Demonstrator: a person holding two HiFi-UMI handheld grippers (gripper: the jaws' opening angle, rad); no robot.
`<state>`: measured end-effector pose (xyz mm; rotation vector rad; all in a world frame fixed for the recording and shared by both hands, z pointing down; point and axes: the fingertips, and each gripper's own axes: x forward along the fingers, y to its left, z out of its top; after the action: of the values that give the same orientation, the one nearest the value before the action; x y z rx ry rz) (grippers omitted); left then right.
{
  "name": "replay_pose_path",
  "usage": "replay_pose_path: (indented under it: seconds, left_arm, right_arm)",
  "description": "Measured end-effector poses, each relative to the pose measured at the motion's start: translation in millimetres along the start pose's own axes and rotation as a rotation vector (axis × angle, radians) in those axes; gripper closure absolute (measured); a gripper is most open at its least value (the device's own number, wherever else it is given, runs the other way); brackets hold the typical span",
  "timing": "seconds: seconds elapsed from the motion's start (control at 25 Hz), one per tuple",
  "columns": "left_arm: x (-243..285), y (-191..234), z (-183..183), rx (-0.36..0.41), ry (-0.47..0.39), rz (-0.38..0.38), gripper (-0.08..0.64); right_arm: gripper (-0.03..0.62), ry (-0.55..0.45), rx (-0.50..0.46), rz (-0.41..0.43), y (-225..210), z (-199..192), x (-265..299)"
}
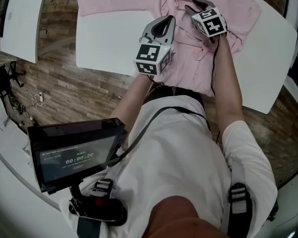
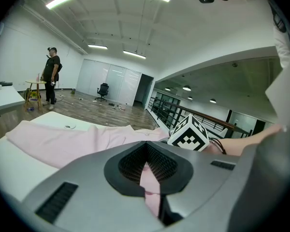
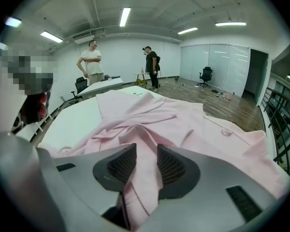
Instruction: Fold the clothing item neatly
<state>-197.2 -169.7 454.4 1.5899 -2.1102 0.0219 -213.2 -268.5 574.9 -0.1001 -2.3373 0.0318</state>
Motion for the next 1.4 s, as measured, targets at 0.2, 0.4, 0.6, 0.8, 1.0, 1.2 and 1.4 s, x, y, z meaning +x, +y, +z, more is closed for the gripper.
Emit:
replay_pose_path:
  seconds: [0.2,0.4,0.6,0.8,1.0,1.2,1.4]
  left_arm:
    - [-5.1,11.0,-2.4,-0.010,0.004,0.033,0.558]
    - [-10.4,18.4,-3.7,-0.009,0.006,0.058,0.558]
    - [-12.0,27.2,-5.0,-0.012,0.005,0.086,0.558]
    - [-13.3,37.1,-6.3,-0.024,0.001,0.113,0.558]
    - [-11.7,44.1,-8.7,-0.013,0.009,0.127,0.558]
    - [-12.0,47.5,-9.3,-0.007,0.009,0.133,0.558]
    - [-13.9,66.9,-5.1,-0.015,-0.001,0.185,0.558]
  right_arm:
    - [0.569,0.025,0.007,-0.080,-26.4,0.6,8.5]
    - [0.569,-0.069,-0.027,-0.098,-24.1,40.9,24.3]
    - [0.568,-0.140,-0.031,-0.038,-10.8,64.1,33.7]
    - [0.568,-0.115,-0.005,-0.006,-0.2,52.6,29.8]
    - [0.584,-0.004,-0.060,0.012,10.8,24.2,42.5]
    - [0.584,-0.088,-0.016,0.013,13.1,44.2,31.9]
    - [0.586,-0.233,0.068,0.081,31.3,71.9,-0.2]
